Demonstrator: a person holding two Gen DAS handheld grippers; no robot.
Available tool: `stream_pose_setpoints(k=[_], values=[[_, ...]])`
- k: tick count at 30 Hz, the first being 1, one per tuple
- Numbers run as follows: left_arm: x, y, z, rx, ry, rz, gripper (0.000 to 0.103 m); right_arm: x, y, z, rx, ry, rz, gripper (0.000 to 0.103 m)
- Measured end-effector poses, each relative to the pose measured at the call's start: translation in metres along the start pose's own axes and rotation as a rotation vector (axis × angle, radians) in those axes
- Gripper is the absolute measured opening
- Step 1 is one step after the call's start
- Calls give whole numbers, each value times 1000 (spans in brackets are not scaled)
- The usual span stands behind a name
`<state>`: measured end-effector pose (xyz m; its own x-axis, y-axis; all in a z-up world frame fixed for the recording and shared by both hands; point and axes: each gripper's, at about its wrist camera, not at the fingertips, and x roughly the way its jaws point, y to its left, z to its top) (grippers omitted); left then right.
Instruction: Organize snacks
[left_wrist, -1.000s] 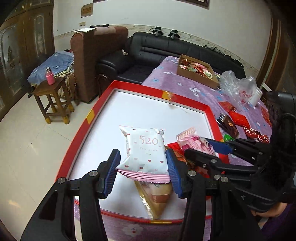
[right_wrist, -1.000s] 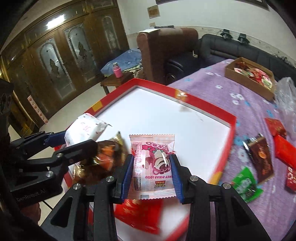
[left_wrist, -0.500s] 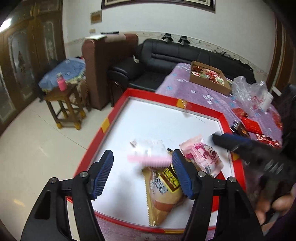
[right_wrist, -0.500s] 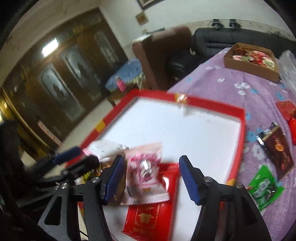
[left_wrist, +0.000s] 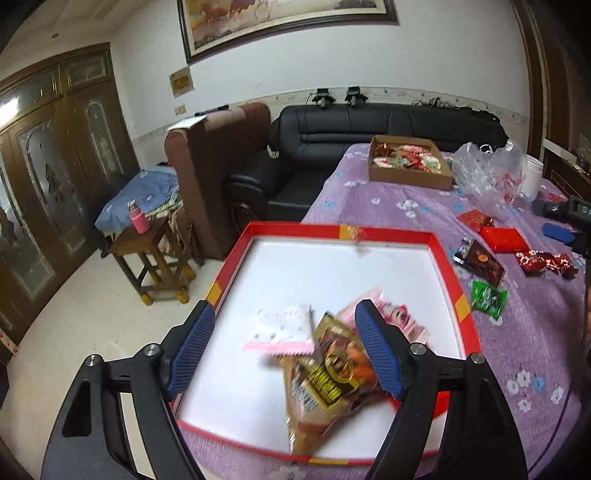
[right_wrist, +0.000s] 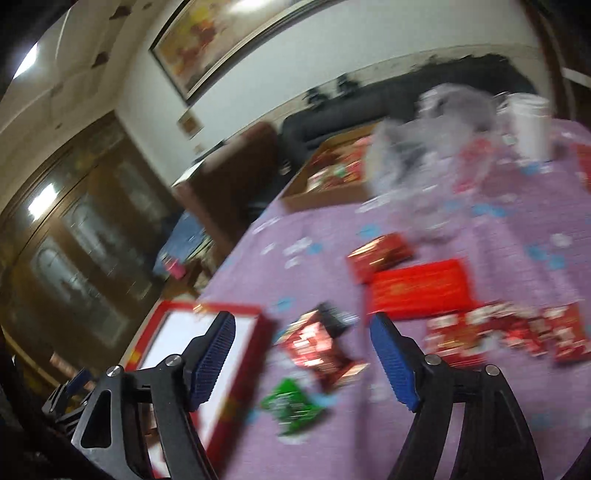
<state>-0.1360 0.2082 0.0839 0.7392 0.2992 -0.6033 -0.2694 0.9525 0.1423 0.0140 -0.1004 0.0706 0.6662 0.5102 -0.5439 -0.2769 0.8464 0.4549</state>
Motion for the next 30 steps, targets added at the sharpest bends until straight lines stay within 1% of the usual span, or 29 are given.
stream_pose_setpoints(k=[2,4,5,6,8,12,14,16,18,19,22,25,27,30], values=[[-3,4,-7,-9,17,-1,79,-4,-20,-3,44,-24,12,83],[-6,7,-16,-10,39,5,79,-1,-32,-3,81,-12,3,83],[-8,8,-20,-9,46,6,79,4,-31,-5,85,6,-26,83],[-9,7,-23,-8,51,6,79,6,-29,-5,72,12,-26,83],[-11,3,-31,0,64,-9,79,11,-24,-6,47,27,7,83],[-5,-14,-39,23,111,-88,79,13,-17,-12,14,41,-3,83],[3,-22,-40,33,127,-92,79,14,-19,-15,21,47,-9,83],[18,-27,-37,33,148,-85,79,14,-20,-15,24,46,-14,83],[34,-27,-31,16,174,-94,79,12,-18,-16,10,37,-26,83],[42,-26,-29,9,187,-94,82,12,-18,-15,7,35,-26,83],[71,-23,-19,2,239,-41,83,12,-18,-14,15,42,-14,83],[87,-16,-9,-38,257,-59,83,11,-19,-13,21,43,-18,83],[92,-13,-2,-68,265,-52,83,10,-20,-12,24,40,-22,83],[91,-11,6,-102,251,-27,83,9,-28,-9,56,34,-25,83]])
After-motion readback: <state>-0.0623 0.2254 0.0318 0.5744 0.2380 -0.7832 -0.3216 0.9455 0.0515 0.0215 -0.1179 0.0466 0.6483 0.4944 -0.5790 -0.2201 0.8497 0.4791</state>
